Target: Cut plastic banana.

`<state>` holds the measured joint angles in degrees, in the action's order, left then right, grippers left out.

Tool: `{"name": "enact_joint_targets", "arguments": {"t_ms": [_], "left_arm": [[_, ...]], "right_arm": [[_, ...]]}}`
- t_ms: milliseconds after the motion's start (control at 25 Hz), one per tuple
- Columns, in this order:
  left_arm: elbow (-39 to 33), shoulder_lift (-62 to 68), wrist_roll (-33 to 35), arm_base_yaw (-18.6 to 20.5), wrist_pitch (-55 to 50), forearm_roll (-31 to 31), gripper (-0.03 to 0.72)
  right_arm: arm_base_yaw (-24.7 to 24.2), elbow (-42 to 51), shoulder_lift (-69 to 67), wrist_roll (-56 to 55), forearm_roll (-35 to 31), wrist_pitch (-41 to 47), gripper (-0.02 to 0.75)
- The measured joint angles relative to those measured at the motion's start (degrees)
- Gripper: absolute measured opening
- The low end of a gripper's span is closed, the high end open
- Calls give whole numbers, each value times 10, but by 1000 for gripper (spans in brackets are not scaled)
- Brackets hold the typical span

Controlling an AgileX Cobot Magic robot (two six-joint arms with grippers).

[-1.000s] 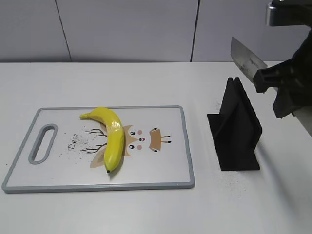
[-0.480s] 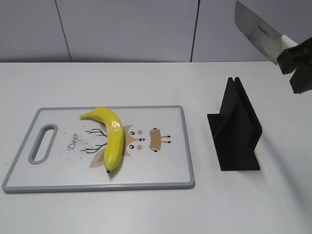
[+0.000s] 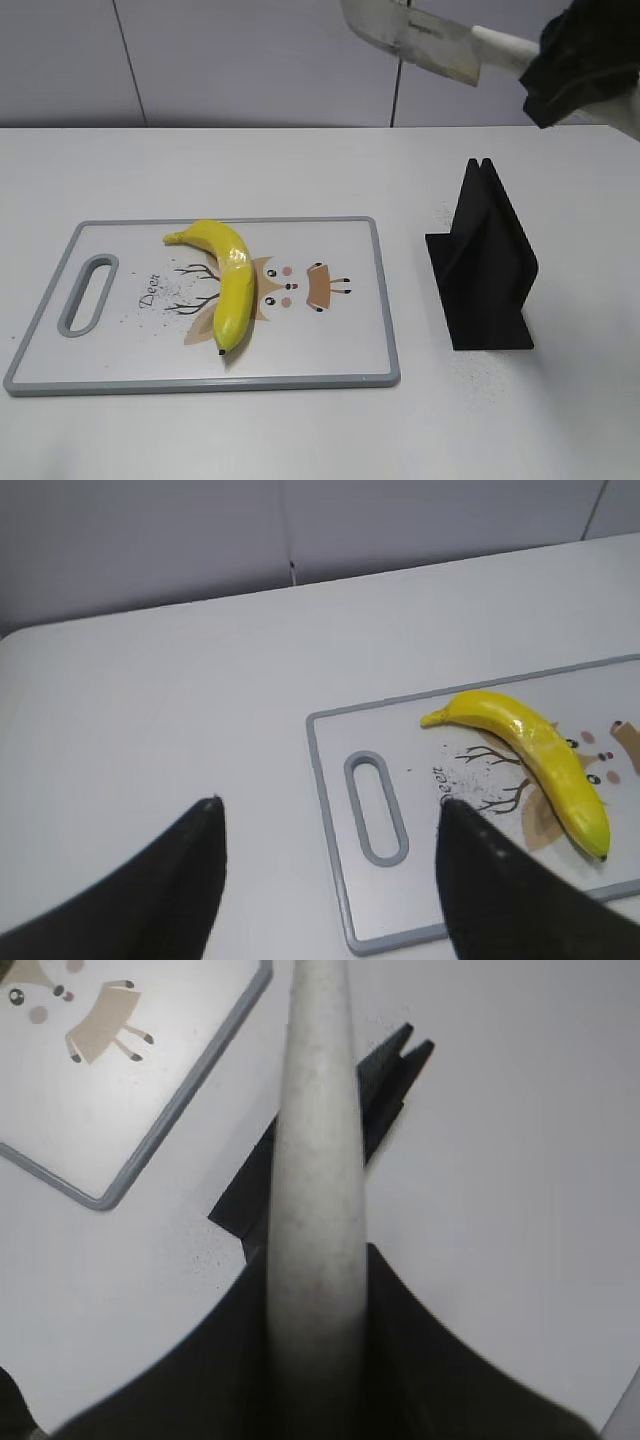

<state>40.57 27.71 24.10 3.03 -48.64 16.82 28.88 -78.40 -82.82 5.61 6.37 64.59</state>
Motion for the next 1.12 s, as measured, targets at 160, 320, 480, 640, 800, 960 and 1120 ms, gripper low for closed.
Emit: {"name": "enact_joint_targets", "arguments": {"t_ms": [160, 320, 480, 640, 800, 960, 1120], "left_arm": [[63, 91, 90, -36, 7, 19, 641], [129, 177, 177, -91, -6, 20, 632], [193, 261, 254, -146, -50, 20, 617], [255, 340, 320, -189, -98, 19, 606], [300, 418, 387, -236, -145, 20, 600], [316, 492, 417, -261, -151, 20, 593], [317, 547, 427, -263, -146, 16, 593]], "right_arm": [[0, -44, -38, 129, -34, 1, 160], [0, -77, -76, 248, -79, 8, 160], [0, -88, -114, 359, -124, 11, 160], [0, -90, -142, 481, -171, 11, 160], [0, -90, -164, 564, -198, 10, 160], [0, -91, -166, 626, -230, -8, 160], [0, -91, -166, 641, -251, -26, 160]]}}
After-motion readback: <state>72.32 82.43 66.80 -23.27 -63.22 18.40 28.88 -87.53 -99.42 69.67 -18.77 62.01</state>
